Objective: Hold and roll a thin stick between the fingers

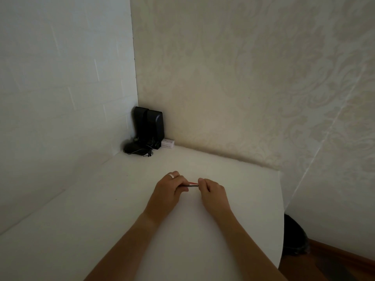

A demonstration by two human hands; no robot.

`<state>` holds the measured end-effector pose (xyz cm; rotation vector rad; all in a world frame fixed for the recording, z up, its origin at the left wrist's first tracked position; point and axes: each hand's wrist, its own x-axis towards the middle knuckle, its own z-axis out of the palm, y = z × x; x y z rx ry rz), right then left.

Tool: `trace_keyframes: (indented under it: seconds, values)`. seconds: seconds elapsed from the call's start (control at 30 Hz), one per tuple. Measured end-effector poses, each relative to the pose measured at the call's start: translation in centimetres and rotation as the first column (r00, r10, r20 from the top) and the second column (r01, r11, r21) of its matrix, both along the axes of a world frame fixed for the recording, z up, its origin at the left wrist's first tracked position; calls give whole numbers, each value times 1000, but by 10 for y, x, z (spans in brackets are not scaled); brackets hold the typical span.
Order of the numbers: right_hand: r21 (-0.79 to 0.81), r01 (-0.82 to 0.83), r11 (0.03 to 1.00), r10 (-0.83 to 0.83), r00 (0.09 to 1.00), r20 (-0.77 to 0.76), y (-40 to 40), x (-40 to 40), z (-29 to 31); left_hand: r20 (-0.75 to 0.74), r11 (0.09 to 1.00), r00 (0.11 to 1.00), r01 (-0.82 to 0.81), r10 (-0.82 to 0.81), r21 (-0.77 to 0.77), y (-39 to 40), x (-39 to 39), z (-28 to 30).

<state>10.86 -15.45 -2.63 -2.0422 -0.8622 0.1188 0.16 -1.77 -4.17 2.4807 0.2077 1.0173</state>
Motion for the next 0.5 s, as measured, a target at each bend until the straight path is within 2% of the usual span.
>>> trace_keyframes:
  seconds: [0.2, 0.33, 0.5]
  values:
    - [47, -51, 998, 48, 996, 80, -2, 4, -5, -70, 1000, 997, 20, -21, -12, -4, 4, -2]
    - [44, -96, 994, 90, 989, 118, -2, 3, -6, -159, 999, 987, -14, 20, 39, -1, 4, -6]
    - [123, -84, 989, 70, 991, 115, -1, 4, -9, -163, 997, 984, -62, 68, 41, -2, 2, -3]
